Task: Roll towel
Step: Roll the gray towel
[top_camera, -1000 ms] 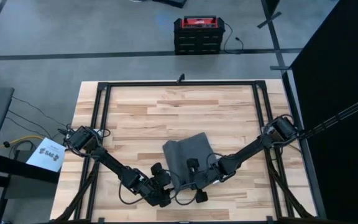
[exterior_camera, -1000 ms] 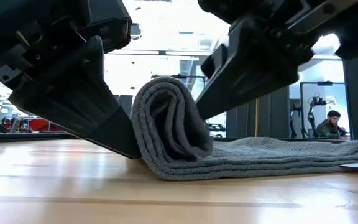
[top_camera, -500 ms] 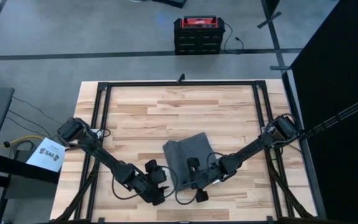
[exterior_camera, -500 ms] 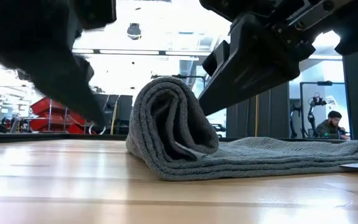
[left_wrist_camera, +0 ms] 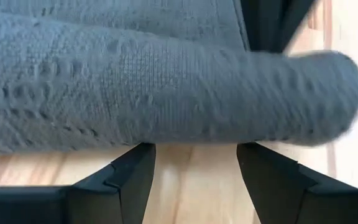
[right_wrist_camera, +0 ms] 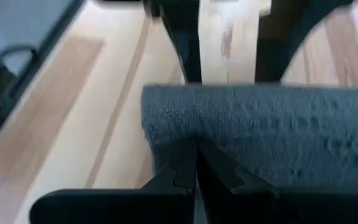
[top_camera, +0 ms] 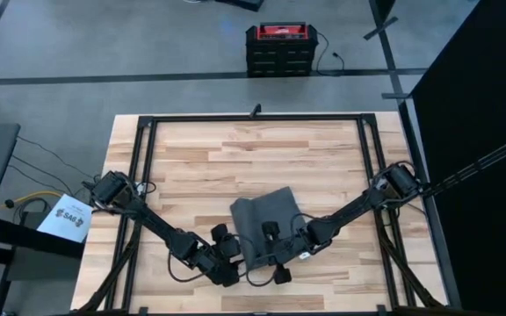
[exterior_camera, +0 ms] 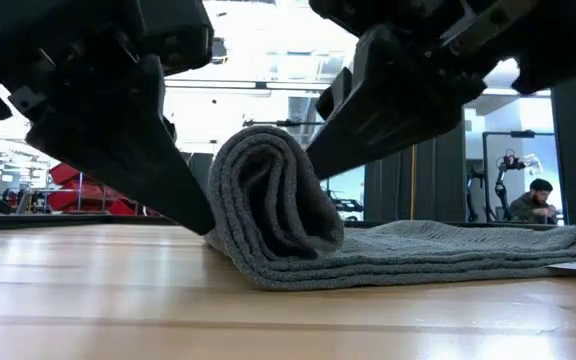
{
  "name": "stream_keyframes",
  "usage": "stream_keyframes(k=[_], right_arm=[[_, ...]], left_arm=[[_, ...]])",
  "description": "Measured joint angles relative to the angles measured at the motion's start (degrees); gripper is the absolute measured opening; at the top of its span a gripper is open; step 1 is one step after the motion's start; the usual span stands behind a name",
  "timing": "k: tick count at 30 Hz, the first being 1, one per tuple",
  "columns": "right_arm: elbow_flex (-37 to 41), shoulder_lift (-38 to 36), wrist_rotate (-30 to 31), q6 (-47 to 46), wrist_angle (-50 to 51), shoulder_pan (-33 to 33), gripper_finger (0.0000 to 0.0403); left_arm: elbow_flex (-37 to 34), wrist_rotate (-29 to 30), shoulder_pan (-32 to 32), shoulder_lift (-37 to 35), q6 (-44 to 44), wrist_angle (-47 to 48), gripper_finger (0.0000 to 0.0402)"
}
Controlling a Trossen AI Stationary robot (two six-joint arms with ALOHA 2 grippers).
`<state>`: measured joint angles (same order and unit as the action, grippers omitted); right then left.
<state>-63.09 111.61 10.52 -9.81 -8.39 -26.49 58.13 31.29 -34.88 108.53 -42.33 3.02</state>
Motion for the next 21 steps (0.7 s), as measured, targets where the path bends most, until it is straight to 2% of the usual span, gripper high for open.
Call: stream_keyframes(k=[10,21], right_arm=[[0.0,0.2,-0.2,0.9,-2.3,1.1,0.0000],[-0.1,3.9,-1.3,1.3,-5.0,1.0,0.0000]], left_arm=[[0.3,-1.8,2.4,-0.1,4.5,-4.4,0.0214],[0.3,-3.1,2.3,-0.1,2.5,-3.1,0.0214]])
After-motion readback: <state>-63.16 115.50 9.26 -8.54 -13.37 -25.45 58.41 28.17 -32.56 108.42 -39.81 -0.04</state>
